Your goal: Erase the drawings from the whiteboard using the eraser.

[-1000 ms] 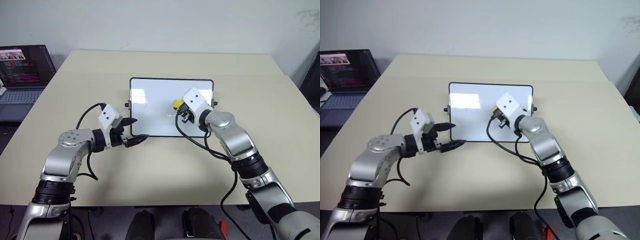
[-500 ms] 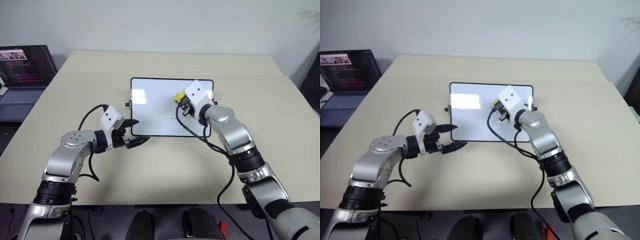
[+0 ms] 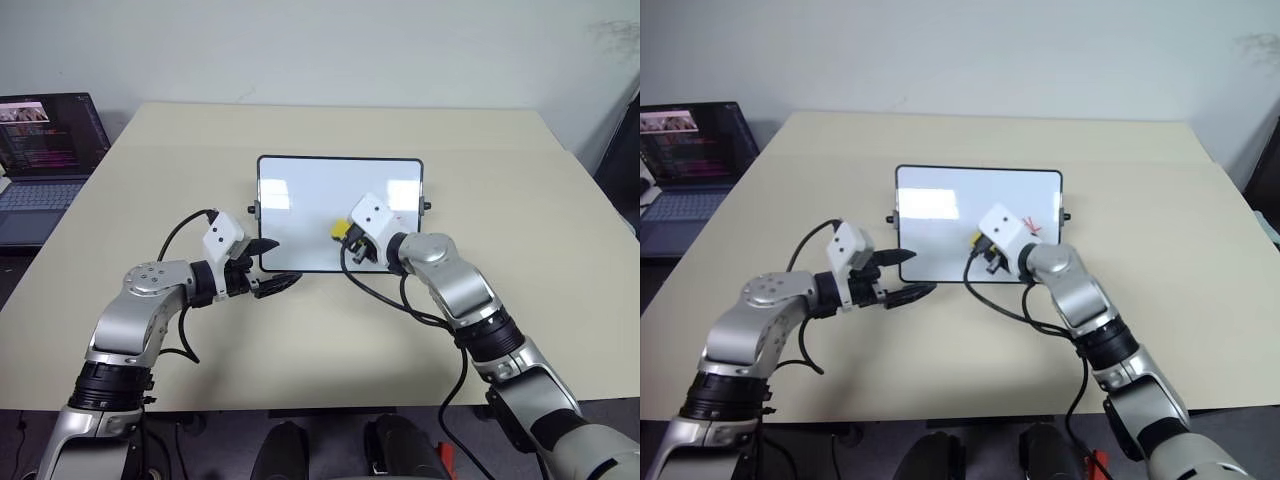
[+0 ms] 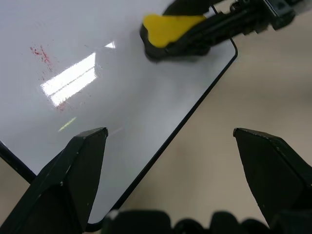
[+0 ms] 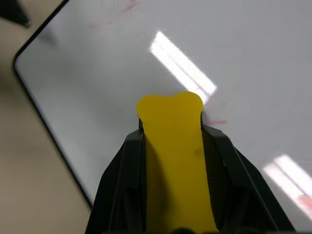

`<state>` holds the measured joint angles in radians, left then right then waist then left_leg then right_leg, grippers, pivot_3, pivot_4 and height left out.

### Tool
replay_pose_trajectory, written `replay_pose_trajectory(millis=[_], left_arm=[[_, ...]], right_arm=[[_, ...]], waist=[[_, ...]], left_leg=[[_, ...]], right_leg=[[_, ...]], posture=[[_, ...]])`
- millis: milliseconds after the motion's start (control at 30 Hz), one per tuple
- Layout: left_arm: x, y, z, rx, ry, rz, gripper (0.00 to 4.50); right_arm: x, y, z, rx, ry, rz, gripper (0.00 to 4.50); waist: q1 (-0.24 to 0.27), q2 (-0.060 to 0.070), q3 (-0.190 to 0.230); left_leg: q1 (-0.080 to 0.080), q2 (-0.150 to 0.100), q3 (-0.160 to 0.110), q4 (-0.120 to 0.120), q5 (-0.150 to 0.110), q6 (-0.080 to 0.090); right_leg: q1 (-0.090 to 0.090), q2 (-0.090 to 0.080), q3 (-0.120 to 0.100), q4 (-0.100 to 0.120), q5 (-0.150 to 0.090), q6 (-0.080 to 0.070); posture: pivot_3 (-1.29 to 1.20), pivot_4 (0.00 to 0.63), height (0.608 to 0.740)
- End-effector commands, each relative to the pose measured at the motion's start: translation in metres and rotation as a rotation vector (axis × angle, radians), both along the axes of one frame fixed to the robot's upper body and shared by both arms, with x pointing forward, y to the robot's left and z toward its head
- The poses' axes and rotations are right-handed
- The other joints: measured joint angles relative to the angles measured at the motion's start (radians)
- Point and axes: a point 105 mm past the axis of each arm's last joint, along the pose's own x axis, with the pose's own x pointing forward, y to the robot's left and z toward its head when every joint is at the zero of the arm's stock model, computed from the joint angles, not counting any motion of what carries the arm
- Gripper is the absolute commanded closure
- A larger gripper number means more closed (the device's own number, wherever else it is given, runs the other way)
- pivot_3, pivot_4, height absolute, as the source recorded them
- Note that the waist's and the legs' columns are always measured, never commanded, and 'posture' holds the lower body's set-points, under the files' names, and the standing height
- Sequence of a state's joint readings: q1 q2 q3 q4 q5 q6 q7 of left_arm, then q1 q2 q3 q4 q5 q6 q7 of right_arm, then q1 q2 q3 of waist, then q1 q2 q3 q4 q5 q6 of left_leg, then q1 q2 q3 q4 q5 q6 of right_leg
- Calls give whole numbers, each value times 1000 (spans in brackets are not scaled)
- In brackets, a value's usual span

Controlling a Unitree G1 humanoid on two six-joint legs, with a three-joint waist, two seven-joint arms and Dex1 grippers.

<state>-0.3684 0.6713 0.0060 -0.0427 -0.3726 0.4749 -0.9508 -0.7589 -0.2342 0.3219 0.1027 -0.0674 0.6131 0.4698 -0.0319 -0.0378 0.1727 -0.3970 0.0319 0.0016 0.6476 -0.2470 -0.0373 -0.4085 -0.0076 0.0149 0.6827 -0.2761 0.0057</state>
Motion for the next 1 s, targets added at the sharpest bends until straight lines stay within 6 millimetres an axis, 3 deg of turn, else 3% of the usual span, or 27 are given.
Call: replay_pose_trajectory(millis=[33,133,300,367,533,667,767,867,1000], left_arm=[[-2,-5,11,-6,-46,-23,0],[-3,-4,11,-5,-46,-22,0],[-2,-5,12,-7,-48,-20,0],[-2,-5,12,-7,-48,-20,0],[-2,-4,12,-4,-49,-21,0],[-1,-6,14,-9,-60,-24,0],[1,-8,18,-24,-73,-27,0],[2,-9,21,-35,-84,-29,0],[4,-10,27,-48,-99,-34,0]], right_arm=[[14,-22,9,3,-39,-99,3290],[9,-17,0,-4,1,-65,3290],[-16,4,-26,-39,122,76,3290],[-16,4,-26,-40,121,72,3290],[12,-23,5,20,-33,-110,3290],[13,-38,9,67,-39,-151,3290],[0,-33,20,229,-18,-95,3290],[-29,-17,49,417,-27,45,3291],[-63,-31,68,439,-97,99,3294]], waist=[[0,0,0],[1,0,0],[1,0,0],[0,0,0],[0,0,0],[5,0,0],[5,0,0],[3,0,0],[3,1,1]], left_leg=[[0,0,0,0,0,0],[0,0,0,0,0,0],[0,0,0,-1,0,0],[0,0,0,0,0,0],[0,0,0,0,0,0],[0,0,0,0,0,0],[0,0,0,0,0,0],[-1,0,0,-1,0,0],[-3,1,0,-2,0,0]], right_leg=[[0,0,0,0,0,0],[0,0,0,0,0,0],[0,0,0,-1,0,0],[0,0,0,0,0,0],[0,0,0,0,0,0],[1,0,0,-1,0,0],[1,0,0,-1,0,0],[0,-1,0,-2,0,0],[-2,-1,0,-2,0,0]], posture=[[0,150,740],[0,150,740],[0,150,740],[0,150,740],[0,150,740],[0,150,740],[0,150,740],[0,150,740],[0,150,740]])
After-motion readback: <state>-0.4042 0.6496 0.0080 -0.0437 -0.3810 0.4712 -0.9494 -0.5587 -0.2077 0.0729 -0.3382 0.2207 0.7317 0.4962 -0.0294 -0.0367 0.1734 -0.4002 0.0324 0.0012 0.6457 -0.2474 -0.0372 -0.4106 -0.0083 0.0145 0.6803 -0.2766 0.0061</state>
